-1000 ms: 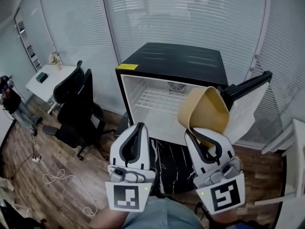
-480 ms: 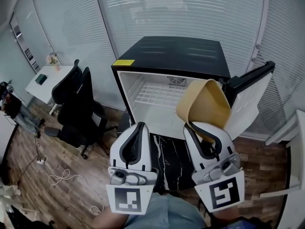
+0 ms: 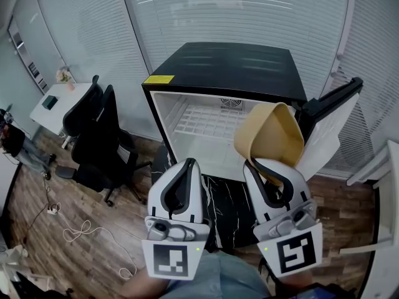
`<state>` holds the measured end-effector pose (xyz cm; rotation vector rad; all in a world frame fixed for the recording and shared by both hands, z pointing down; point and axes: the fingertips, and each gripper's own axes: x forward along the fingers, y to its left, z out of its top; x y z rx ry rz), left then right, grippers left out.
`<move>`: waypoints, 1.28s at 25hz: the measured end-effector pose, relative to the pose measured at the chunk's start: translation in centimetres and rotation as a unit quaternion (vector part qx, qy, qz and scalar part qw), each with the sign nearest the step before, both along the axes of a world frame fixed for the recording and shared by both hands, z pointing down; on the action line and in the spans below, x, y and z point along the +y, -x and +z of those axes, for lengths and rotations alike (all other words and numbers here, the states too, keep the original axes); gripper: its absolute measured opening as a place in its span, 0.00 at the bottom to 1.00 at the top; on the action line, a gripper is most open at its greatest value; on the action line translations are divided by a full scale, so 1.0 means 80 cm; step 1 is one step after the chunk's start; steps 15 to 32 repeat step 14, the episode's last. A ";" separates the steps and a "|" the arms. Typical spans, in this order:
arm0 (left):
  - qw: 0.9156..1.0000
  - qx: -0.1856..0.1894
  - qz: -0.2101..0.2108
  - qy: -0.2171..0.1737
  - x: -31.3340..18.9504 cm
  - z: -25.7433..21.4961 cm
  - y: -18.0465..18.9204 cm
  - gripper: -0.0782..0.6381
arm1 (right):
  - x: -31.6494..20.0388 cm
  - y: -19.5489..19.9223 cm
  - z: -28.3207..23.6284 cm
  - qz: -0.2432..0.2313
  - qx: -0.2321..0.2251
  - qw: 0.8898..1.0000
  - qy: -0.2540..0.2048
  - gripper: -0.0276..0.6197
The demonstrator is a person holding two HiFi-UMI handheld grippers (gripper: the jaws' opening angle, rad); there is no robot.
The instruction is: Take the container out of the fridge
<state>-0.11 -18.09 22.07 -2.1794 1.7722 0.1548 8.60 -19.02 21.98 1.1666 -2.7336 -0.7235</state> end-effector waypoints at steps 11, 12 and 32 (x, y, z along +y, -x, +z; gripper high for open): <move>1.000 -0.002 0.002 0.009 -0.011 0.008 0.001 0.13 | -0.009 0.002 0.006 -0.002 0.000 1.000 0.003 0.09; 1.000 -0.002 0.002 0.010 -0.011 0.009 0.000 0.13 | -0.009 0.002 0.006 -0.002 0.000 1.000 0.003 0.09; 1.000 -0.002 0.004 0.011 -0.013 0.010 -0.001 0.13 | -0.011 0.002 0.008 -0.002 0.000 1.000 0.003 0.09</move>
